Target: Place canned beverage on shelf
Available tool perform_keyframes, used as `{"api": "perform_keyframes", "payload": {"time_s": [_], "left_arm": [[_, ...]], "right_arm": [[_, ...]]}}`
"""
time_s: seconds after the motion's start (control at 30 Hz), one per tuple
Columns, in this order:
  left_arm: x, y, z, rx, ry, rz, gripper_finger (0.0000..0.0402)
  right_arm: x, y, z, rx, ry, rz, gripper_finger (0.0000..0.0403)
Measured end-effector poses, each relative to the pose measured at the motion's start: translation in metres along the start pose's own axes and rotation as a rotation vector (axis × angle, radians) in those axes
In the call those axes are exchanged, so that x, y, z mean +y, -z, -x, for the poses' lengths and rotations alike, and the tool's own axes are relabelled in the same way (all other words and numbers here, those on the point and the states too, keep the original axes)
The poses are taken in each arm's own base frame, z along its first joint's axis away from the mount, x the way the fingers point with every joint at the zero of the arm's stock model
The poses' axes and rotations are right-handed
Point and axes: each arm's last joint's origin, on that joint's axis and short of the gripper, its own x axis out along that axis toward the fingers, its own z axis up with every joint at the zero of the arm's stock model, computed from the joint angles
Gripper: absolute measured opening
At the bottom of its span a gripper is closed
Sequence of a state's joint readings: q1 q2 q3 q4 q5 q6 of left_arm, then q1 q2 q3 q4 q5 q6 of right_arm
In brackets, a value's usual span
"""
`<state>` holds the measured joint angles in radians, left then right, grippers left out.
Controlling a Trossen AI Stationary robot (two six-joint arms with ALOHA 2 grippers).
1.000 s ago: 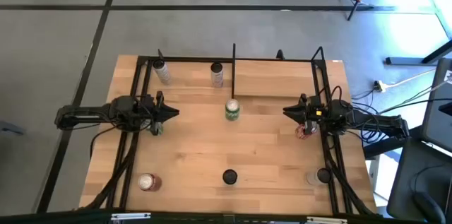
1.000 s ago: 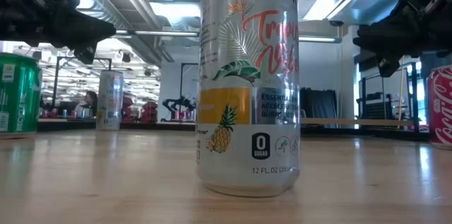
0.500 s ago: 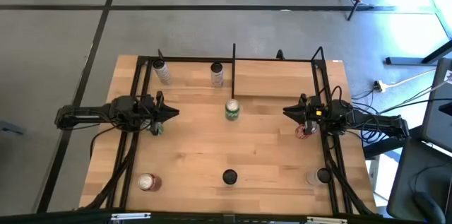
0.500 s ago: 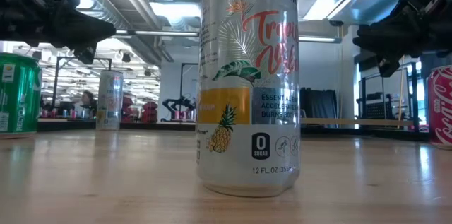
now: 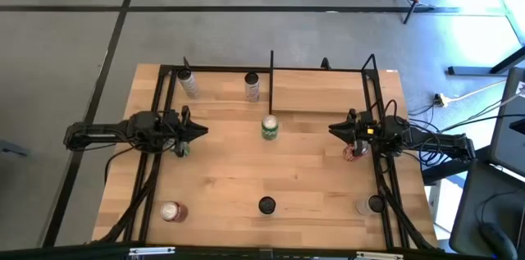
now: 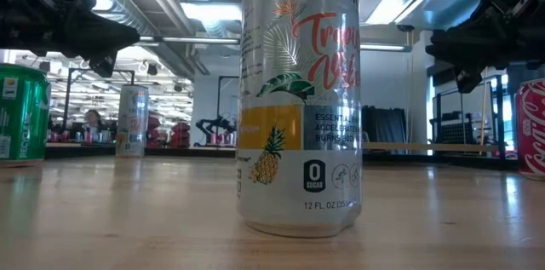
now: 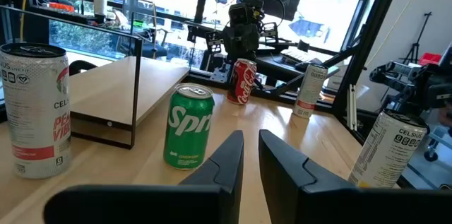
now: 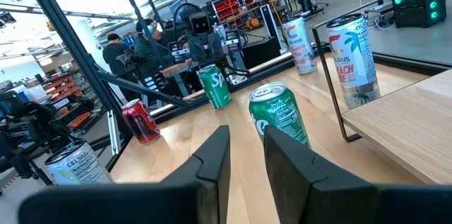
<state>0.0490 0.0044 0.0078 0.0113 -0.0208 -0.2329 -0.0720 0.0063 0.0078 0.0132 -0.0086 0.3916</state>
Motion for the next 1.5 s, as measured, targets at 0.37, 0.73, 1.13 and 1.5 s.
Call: {"api": "perform_keyframes", "payload": {"time_s": [0.37, 0.73, 1.13, 1.5], "left_arm": [[0.0, 0.0, 0.0, 0.0, 0.0, 0.0, 0.0039], [-0.003, -0.019, 0.002, -0.204, 0.018, 0.109, 0.0039], [-0.001, -0.043, 0.008, -0.467, -0.173, 0.193, 0.0039], [-0.005, -0.064, -0.006, -0.397, -0.226, 0.181, 0.0039]], "right_arm": [[0.003, -0.01, 0.001, -0.123, 0.003, -0.042, 0.0079], [0.001, -0.027, 0.005, -0.386, 0.171, -0.183, 0.0079], [0.008, -0.048, 0.004, -0.471, 0.211, -0.16, 0.0079], [0.035, -0.115, -0.058, -0.283, 0.299, 0.083, 0.0079]]}}
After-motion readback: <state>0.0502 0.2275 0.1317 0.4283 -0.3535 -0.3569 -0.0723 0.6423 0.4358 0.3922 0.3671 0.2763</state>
